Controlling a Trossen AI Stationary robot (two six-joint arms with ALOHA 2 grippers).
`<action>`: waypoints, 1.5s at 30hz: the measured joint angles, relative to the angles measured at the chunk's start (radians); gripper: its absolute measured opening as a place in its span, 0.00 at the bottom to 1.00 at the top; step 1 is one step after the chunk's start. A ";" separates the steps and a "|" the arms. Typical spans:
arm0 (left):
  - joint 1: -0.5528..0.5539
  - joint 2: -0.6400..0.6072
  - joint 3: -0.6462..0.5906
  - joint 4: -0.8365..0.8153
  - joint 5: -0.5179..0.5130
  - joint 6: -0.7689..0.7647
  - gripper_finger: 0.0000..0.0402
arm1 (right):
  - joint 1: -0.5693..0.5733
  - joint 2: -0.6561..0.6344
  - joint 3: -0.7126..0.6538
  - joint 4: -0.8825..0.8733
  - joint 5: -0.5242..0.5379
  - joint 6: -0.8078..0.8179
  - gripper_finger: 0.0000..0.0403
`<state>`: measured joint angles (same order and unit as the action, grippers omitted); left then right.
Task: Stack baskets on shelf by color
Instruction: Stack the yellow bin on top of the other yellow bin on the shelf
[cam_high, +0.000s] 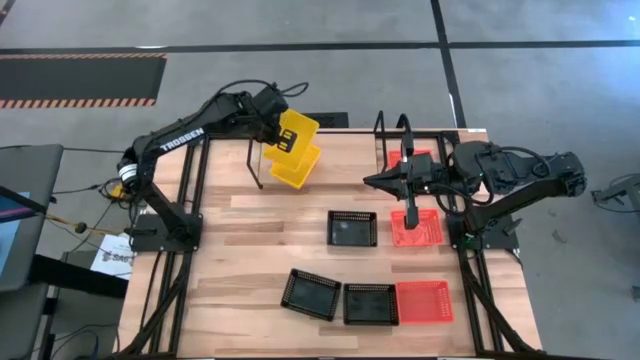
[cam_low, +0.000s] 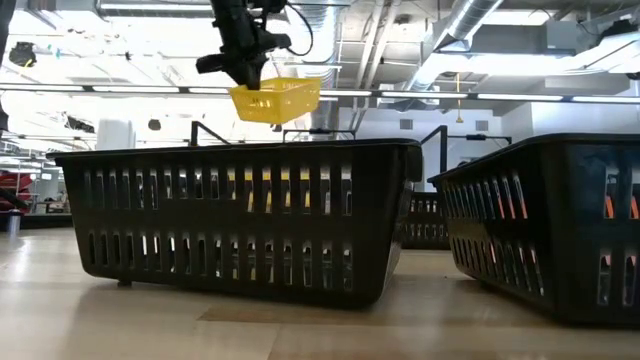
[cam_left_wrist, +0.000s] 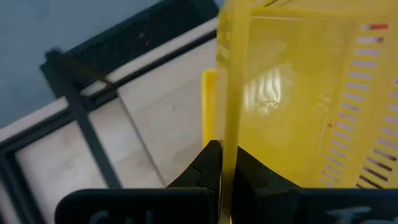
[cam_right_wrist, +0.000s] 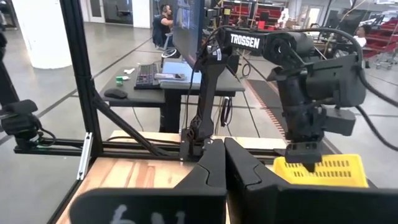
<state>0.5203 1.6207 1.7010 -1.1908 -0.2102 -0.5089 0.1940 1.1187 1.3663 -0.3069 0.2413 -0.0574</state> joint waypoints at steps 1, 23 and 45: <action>0.002 0.000 -0.001 -0.008 0.000 0.000 0.00 | 0.000 0.000 0.000 0.000 0.000 0.000 0.02; 0.007 0.051 -0.016 -0.004 0.030 -0.042 0.00 | 0.000 0.000 0.000 -0.001 0.023 -0.001 0.02; 0.045 0.182 -0.018 0.030 0.103 -0.007 0.00 | 0.000 0.000 0.000 -0.037 0.023 0.000 0.02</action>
<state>0.5657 1.8023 1.6829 -1.1603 -0.1073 -0.5162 0.1936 1.1183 1.3663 -0.3443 0.2646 -0.0574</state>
